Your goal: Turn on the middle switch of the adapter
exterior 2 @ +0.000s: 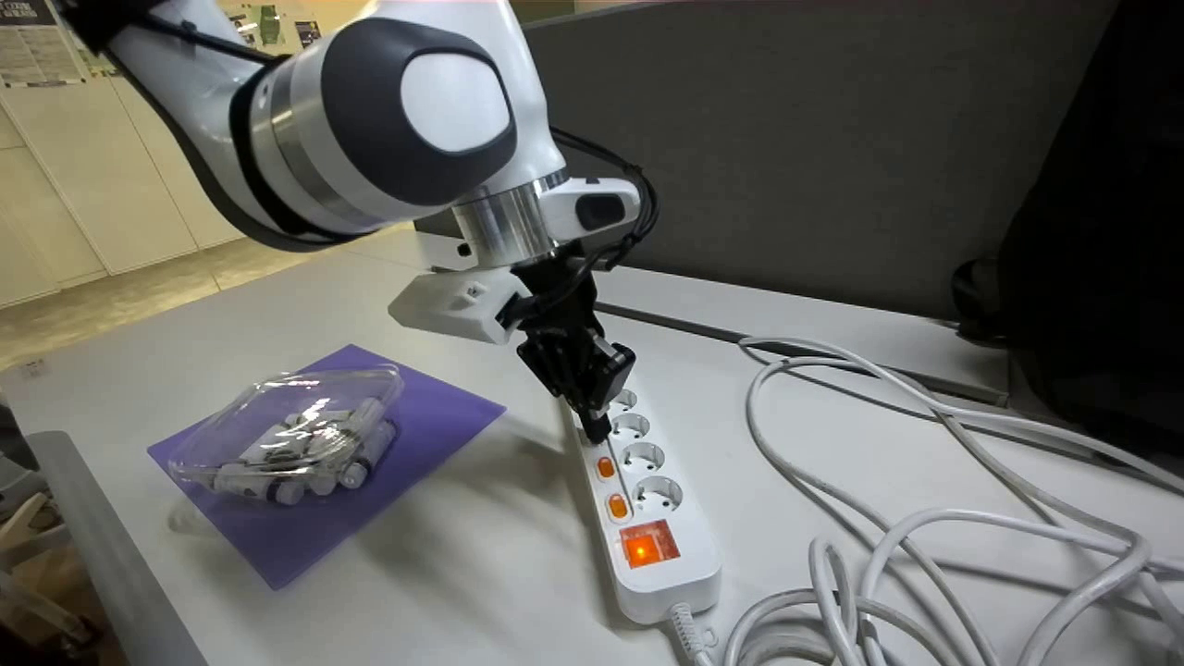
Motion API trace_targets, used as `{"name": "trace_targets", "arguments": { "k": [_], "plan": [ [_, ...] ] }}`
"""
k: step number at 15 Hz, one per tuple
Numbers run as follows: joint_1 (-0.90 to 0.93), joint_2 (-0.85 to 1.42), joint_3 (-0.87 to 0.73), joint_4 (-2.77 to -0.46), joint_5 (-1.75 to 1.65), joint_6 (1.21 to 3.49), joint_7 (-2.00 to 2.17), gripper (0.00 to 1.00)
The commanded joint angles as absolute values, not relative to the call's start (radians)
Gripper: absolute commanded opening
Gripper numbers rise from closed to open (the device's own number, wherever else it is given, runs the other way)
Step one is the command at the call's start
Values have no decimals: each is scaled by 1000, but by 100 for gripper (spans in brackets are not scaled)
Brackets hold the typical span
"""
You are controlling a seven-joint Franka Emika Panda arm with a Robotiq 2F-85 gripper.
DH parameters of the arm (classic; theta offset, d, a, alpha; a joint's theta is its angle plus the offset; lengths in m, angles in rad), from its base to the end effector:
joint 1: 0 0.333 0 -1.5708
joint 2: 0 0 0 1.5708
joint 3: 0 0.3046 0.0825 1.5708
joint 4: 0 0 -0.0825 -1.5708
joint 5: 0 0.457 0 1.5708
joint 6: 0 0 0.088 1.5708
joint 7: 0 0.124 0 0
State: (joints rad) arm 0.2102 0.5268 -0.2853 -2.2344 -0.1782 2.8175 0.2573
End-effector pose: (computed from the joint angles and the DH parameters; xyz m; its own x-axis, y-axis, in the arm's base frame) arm 0.5684 -0.0537 0.0538 0.9890 -0.1130 0.0950 -0.1294 -0.9733 0.1893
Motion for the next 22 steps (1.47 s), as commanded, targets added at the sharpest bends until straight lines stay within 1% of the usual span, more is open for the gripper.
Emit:
{"name": "trace_targets", "arguments": {
  "k": [1, 4, 12, 17, 22],
  "plan": [
    [246, 643, -288, -2239, -276, 2833, 257, 0],
    [225, 642, -255, -2254, -337, 2865, 188, 0],
    [219, 625, -238, -2264, -469, 2815, 44, 0],
    [228, 607, -234, -2275, -563, 2753, 1, 0],
    [239, 578, -234, -2300, -726, 2643, 43, 0]
  ]
}}
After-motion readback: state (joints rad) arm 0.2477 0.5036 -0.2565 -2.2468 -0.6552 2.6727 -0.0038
